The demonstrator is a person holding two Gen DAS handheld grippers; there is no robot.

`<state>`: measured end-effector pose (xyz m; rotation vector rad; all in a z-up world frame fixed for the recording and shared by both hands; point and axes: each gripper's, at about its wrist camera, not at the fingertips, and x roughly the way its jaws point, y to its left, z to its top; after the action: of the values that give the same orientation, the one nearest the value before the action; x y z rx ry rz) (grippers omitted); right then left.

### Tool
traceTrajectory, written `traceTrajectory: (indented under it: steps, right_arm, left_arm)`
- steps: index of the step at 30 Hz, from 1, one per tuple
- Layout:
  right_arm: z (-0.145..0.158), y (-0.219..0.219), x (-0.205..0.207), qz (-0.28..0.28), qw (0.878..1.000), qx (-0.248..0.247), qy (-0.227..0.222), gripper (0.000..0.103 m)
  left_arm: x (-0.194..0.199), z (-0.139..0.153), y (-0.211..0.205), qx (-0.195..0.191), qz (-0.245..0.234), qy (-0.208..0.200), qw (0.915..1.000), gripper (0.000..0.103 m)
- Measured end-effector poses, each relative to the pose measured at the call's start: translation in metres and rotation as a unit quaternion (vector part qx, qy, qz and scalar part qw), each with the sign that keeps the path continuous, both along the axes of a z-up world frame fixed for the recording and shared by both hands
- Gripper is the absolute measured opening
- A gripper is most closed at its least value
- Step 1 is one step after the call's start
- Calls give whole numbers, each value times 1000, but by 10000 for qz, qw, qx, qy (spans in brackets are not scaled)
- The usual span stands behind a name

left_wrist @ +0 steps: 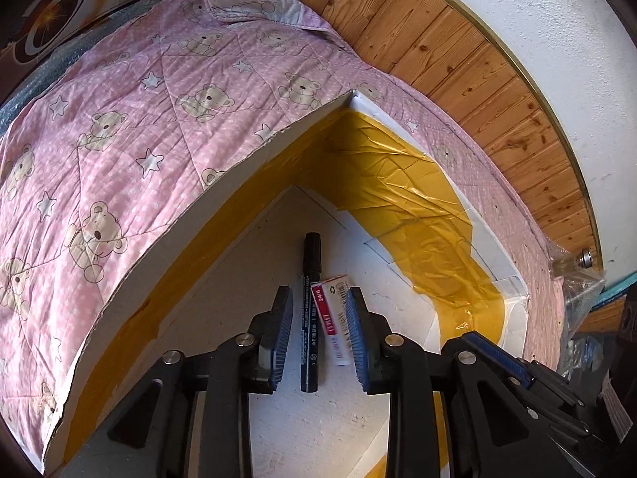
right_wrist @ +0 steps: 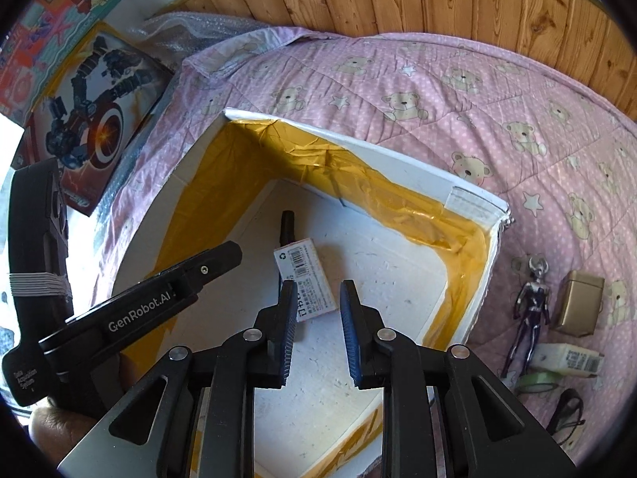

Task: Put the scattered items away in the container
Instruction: 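Open both grippers to release the marker and staple box, then withdraw both tools and move toward the pink stapler and glasses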

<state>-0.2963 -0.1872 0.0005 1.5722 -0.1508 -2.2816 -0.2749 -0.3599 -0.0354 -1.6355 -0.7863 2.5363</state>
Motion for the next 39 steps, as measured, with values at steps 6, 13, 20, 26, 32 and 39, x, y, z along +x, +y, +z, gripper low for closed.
traceTrajectory:
  steps: [6, 13, 20, 26, 32, 39]
  right_arm:
    - [8, -5, 23, 107, 9997, -222, 25, 26]
    - [17, -2, 48, 164, 9992, -365, 99, 26]
    - [27, 0, 77, 267, 9986, -398, 245, 28]
    - [32, 4, 100, 309, 9979, -458, 328, 29]
    - [36, 12, 119, 275, 9972, -571, 385, 29]
    - [41, 21, 138, 267, 9960, -729, 445, 30]
  left_arm:
    - [15, 9, -1, -8, 39, 37, 10000, 33]
    - [41, 25, 7, -76, -48, 165, 9998, 33]
    - [71, 42, 18, -257, -157, 343, 9990, 33]
    - [93, 46, 21, -274, -137, 364, 9989, 33]
    - [115, 48, 22, -261, -87, 370, 9989, 33]
    - [135, 60, 34, -508, -159, 564, 9970, 33]
